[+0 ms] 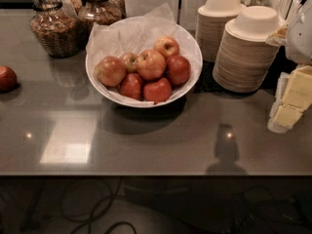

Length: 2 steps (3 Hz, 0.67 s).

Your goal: Pick apple from white bowl

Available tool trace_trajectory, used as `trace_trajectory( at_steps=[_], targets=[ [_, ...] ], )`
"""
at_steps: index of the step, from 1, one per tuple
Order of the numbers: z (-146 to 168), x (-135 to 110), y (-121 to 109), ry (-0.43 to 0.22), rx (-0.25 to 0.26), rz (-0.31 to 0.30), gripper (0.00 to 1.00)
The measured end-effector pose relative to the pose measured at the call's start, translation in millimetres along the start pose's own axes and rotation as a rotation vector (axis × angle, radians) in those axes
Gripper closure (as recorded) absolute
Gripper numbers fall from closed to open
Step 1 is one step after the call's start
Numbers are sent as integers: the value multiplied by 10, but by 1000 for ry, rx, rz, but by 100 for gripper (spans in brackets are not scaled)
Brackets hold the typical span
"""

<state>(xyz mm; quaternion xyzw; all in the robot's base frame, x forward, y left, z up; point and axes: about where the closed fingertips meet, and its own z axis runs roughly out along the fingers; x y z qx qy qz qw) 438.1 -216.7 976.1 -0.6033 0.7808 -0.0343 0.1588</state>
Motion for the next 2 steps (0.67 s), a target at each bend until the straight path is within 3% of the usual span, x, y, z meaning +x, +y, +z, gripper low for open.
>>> trace_trajectory(
  at_steps=[2],
  targets=[
    [-45,-23,9,-26,1,-8,0]
  ],
)
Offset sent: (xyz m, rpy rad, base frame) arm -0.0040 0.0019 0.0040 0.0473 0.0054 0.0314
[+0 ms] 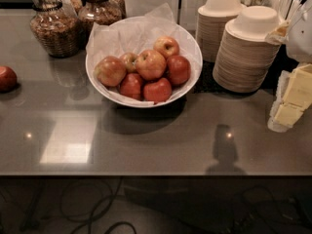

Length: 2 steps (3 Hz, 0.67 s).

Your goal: Pick apple from white bowl

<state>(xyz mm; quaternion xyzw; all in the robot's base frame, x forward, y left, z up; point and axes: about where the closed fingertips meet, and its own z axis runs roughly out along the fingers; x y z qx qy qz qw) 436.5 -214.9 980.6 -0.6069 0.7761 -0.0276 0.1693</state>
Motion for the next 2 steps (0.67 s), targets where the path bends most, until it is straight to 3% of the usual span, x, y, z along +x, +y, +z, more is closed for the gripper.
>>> trace_trajectory(
  at_steps=[1,2],
  targets=[
    [-43,-65,96,-25,7,-44,0],
    [-119,-174,275,-47,24,-130,0]
  ],
)
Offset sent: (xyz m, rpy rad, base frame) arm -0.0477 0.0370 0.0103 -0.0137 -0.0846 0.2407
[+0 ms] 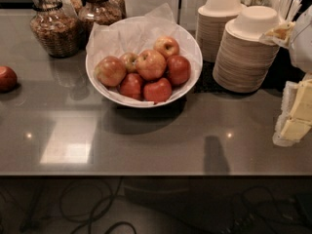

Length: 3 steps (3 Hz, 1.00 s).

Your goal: Pick apple from white bowl

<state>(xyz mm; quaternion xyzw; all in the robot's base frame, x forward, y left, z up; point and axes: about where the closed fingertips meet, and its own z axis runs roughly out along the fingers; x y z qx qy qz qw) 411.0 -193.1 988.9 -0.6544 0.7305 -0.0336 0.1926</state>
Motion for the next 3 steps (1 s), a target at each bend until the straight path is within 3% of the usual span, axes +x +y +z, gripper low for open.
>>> trace_trajectory(
  at_steps=[1,2,3],
  targets=[
    [-70,-115,134,-7,15,-80,0],
    [-69,-118,132,-7,15,-80,0],
    [129,-445,-102,-38,25,-118,0]
  ],
)
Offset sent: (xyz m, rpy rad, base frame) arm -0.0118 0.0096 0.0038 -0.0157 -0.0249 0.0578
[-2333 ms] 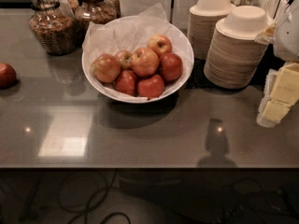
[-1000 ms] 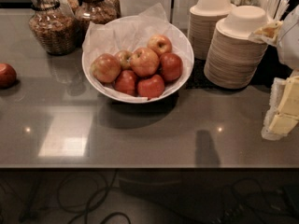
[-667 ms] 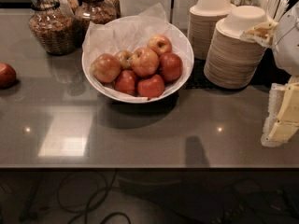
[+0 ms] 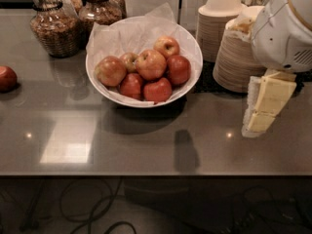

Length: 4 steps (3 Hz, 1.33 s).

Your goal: Pick apple from white bowl

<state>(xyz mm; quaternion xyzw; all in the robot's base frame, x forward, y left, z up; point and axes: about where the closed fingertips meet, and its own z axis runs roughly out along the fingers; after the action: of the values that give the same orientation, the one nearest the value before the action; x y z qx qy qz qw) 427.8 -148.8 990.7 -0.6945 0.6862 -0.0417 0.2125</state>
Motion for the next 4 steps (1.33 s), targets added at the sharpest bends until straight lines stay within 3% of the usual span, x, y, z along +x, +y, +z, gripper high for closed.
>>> trace_trajectory(
  at_steps=[1,2,4],
  targets=[
    [364,-424,-378,-30,9,-76,0],
    [363,-424,-378,-31,9,-75,0],
    [517,-646,-614,-128,55,-67,0]
  ],
)
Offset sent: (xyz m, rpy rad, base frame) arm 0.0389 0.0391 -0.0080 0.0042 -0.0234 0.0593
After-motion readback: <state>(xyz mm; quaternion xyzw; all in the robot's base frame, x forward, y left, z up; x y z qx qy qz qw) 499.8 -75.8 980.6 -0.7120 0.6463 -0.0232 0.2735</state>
